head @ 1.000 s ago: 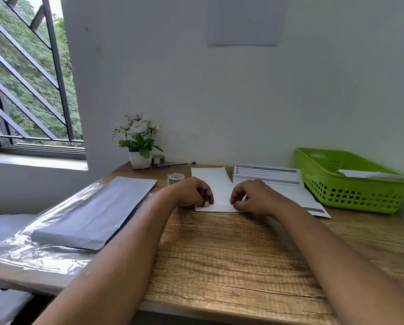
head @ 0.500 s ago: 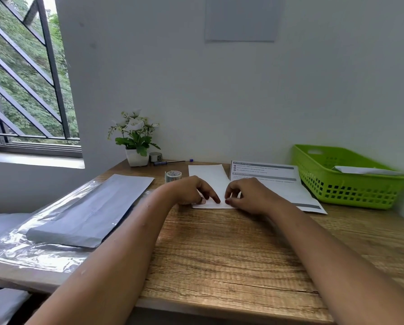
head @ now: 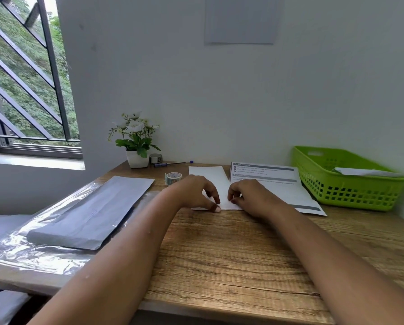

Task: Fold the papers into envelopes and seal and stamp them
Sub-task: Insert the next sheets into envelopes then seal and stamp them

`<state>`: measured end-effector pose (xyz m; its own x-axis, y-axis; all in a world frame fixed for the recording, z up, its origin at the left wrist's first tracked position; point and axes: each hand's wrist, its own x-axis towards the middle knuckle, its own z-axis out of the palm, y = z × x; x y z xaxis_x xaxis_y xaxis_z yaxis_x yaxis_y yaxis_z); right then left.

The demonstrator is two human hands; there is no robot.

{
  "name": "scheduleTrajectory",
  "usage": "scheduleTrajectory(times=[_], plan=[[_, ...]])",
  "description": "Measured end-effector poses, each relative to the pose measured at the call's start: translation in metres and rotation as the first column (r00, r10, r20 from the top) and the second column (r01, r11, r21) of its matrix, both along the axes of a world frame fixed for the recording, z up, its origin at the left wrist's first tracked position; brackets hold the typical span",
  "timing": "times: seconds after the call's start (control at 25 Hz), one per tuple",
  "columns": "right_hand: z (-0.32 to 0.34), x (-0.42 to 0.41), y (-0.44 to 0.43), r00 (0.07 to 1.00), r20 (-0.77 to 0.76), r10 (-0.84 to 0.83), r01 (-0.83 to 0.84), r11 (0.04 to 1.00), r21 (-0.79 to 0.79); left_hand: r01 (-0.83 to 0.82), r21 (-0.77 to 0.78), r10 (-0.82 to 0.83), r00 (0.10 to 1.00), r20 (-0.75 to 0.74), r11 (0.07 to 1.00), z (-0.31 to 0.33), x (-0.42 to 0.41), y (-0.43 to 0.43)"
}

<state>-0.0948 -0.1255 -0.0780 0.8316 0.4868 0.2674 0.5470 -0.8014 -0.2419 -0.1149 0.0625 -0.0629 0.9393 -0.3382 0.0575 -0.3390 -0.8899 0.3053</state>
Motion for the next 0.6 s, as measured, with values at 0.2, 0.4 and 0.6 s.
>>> scheduleTrajectory(times=[0.2, 0.4, 0.6], plan=[[0.001, -0.002, -0.001, 1.0, -0.004, 0.008, -0.008, 1.0, 0.03, 0.06, 0.326, -0.162, 0.942, 0.295, 0.943, 0.001, -0.012, -0.023], [0.008, -0.002, -0.01, 0.996, -0.081, 0.031, -0.024, 0.996, 0.091, 0.097, 0.424, -0.254, 0.909, 0.331, 0.901, -0.003, -0.013, -0.034], [0.016, -0.002, -0.017, 0.973, -0.227, 0.038, -0.014, 0.994, 0.109, 0.082, 0.267, -0.174, 0.924, 0.34, 0.96, -0.007, -0.011, -0.027]])
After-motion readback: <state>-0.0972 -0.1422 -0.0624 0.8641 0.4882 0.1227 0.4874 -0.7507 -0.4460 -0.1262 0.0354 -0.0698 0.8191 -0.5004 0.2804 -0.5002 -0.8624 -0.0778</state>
